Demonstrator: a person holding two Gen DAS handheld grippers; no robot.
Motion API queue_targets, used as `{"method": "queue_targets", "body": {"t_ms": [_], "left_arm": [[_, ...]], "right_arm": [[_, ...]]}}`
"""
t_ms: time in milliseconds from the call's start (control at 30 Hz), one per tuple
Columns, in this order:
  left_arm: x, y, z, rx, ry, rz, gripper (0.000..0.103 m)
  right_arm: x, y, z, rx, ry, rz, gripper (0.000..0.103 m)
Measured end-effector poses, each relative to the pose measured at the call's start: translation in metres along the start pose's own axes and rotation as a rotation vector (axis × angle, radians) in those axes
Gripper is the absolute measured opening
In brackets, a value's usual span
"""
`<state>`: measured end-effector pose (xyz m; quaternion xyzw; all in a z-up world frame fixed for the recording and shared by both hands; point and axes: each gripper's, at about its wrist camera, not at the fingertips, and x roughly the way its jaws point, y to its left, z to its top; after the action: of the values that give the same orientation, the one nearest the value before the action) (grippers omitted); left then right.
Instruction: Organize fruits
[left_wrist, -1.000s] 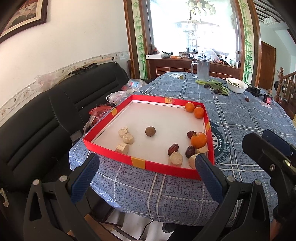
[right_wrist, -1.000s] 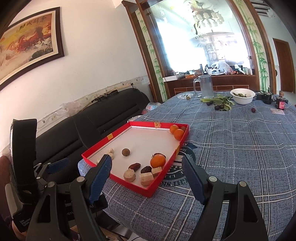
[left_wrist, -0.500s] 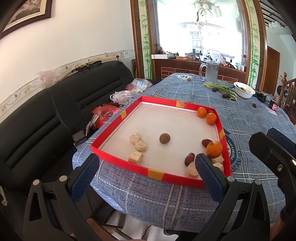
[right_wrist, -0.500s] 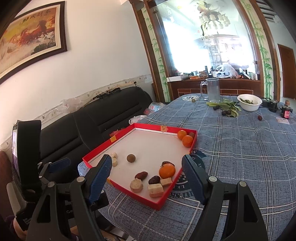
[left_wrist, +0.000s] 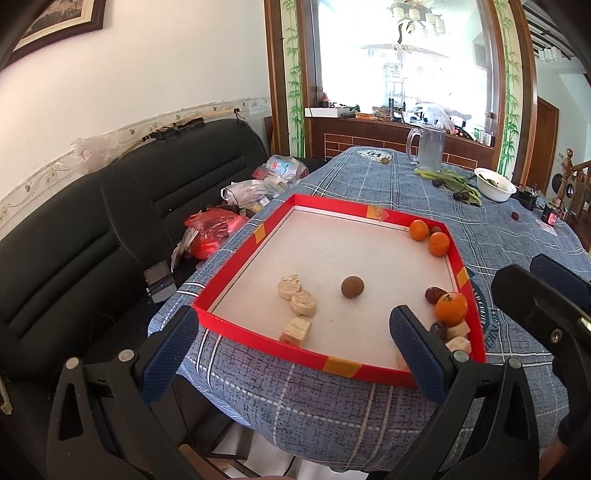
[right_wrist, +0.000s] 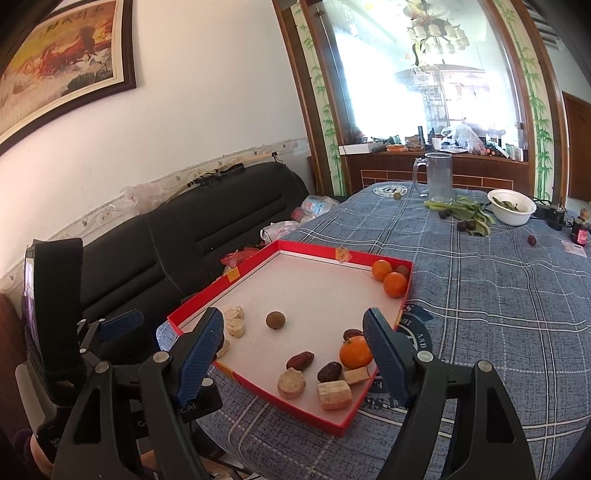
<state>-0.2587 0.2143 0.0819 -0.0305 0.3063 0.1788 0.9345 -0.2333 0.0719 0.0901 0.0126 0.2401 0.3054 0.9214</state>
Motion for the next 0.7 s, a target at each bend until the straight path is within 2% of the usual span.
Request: {"method": "queue_targets", "body": {"t_ms": [367,700], "left_arm": [[0.018,-0.003,0.012,-0.002,0.035,0.010,0.103],[0.024,-0.017,0.025,-0.026,0.059,0.049,0.103]], "right_arm": [[0.014,-0.010,0.008,0.010,0.017,-0.009,0.078],[0.020,-0.039,0.015,0.042,0.022,0.030,0.078]]}}
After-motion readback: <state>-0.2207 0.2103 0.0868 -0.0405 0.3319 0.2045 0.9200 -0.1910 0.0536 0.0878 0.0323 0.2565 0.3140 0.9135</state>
